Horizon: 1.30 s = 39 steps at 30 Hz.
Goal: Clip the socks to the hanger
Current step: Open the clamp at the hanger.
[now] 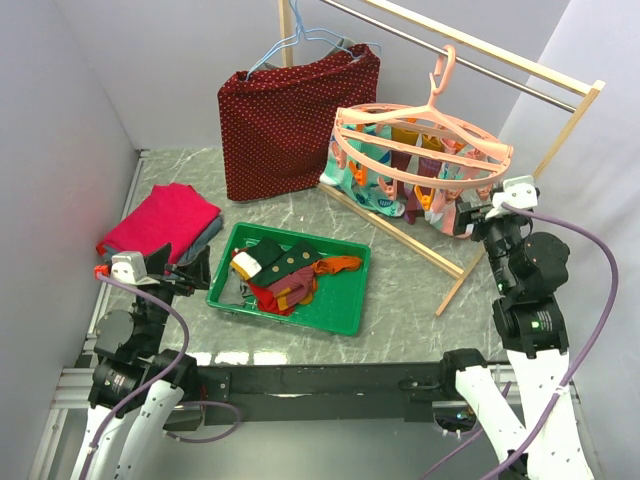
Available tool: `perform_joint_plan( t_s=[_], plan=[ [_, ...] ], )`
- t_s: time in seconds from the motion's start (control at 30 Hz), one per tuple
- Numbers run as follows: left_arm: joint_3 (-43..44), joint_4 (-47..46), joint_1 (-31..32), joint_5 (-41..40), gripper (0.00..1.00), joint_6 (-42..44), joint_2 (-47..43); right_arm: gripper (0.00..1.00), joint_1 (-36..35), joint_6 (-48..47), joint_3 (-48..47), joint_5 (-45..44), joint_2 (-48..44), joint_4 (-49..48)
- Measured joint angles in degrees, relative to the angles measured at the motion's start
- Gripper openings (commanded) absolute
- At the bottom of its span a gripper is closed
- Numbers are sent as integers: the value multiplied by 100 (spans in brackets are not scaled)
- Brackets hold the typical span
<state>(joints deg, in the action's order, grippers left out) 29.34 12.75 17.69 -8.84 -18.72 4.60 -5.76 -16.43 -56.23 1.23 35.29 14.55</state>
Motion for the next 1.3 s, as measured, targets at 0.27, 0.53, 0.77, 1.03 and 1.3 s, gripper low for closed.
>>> perform_joint_plan(
  t_s=[0.27, 0.53, 0.77, 1.03, 1.3],
  plan=[
    [0, -2, 2, 2, 96, 2, 0, 78, 2, -20, -13, 205, 184, -35],
    [0, 0, 2, 4, 96, 2, 2, 79, 52, -15, -92, 321, 181, -26],
    [0, -2, 2, 31, 96, 2, 2, 80, 120, -20, -195, 407, 234, 52],
    [0, -2, 2, 66, 96, 2, 2, 80, 240, -13, -348, 367, 343, 81],
    [0, -2, 2, 76, 96, 2, 2, 76, 396, 9, -363, 501, 380, 76]
  ],
)
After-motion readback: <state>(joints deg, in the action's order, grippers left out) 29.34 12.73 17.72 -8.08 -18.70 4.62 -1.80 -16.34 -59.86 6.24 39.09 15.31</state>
